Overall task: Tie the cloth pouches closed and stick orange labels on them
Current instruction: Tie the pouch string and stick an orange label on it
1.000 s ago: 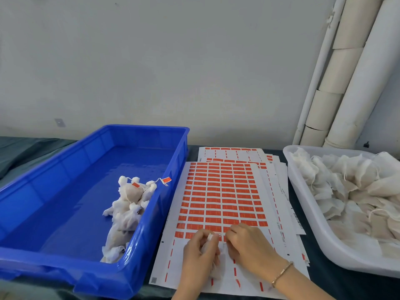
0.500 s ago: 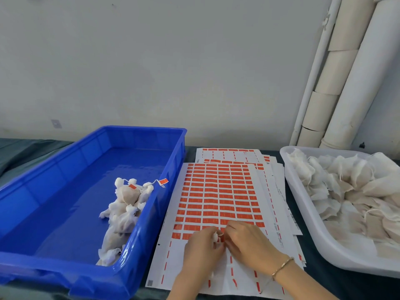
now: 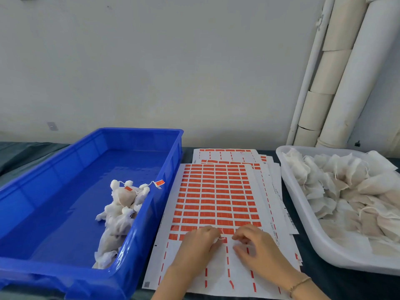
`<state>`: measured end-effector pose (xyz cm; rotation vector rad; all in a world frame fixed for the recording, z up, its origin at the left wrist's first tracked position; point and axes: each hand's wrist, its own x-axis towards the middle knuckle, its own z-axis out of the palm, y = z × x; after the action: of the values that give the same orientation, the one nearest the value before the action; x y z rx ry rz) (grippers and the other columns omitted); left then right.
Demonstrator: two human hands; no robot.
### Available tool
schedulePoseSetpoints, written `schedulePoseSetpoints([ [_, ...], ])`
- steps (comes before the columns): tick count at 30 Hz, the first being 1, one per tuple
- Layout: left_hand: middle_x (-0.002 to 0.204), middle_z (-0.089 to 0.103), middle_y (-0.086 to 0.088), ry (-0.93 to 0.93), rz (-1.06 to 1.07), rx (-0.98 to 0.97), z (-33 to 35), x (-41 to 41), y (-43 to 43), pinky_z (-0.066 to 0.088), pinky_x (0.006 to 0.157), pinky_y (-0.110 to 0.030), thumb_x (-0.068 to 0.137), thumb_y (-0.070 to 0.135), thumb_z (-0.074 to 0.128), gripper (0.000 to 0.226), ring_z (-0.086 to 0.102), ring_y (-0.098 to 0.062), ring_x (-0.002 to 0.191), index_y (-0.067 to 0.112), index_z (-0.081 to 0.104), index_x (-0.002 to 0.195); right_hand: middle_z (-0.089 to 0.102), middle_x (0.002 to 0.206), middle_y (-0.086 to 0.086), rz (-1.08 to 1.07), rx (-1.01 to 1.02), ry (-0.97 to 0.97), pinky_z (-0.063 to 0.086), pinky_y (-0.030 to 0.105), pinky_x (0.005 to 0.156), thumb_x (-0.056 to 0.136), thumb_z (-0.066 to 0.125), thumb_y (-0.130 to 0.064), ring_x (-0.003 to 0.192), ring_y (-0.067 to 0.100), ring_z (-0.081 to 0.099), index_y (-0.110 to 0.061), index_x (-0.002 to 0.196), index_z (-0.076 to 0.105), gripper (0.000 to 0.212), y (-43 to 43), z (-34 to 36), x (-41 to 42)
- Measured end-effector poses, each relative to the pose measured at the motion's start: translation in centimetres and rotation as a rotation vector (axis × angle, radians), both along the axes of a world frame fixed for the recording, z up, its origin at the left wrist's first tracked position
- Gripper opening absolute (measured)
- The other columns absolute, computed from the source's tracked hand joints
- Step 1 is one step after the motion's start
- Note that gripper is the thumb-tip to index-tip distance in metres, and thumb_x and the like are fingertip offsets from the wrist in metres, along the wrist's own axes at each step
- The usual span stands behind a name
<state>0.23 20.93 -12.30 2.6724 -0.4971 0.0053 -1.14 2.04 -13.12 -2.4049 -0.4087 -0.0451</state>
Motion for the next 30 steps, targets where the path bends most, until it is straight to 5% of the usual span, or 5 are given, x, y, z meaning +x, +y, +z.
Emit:
schedulePoseSetpoints([
  [13, 0.124, 0.061, 0.01, -0.049, -0.165, 0.121, -0.2, 1.2, 0.7, 0.04, 0.096, -0.018, 0.098, 0.04, 0.045, 0.031, 0.06, -0.011, 0.106, 0.028, 0.057, 0.124, 0.052, 0.103, -0.03, -0.025, -0.005, -0.049, 0.039, -0.001, 0.087, 0.087, 0.067, -0.03, 0.095, -0.004, 0.056, -0.035, 0.095, 0.064, 0.009, -0.2, -0.7, -0.1],
  [21, 0.108, 0.066, 0.018, 0.019, 0.054, -0.082, -0.5, 1.5, 0.7, 0.031, 0.066, -0.001, 0.092, 0.044, 0.054, 0.019, 0.056, 0.001, 0.078, 0.035, 0.063, 0.107, 0.057, 0.111, -0.025, 0.028, -0.098, -0.151, 0.031, 0.002, 0.095, 0.091, 0.058, -0.042, 0.101, -0.012, 0.046, -0.032, 0.106, 0.065, 0.019, 0.1, -1.1, -0.5],
  [30, 0.115, 0.061, 0.021, 0.045, 0.019, -0.141, 0.3, 0.6, 1.4, 0.041, 0.078, -0.005, 0.089, 0.043, 0.06, 0.024, 0.054, 0.002, 0.089, 0.034, 0.065, 0.111, 0.055, 0.109, -0.029, 0.007, -0.11, -0.17, 0.031, 0.0, 0.093, 0.089, 0.06, -0.043, 0.1, -0.015, 0.045, -0.035, 0.105, 0.065, 0.018, 0.2, -1.5, -0.5],
])
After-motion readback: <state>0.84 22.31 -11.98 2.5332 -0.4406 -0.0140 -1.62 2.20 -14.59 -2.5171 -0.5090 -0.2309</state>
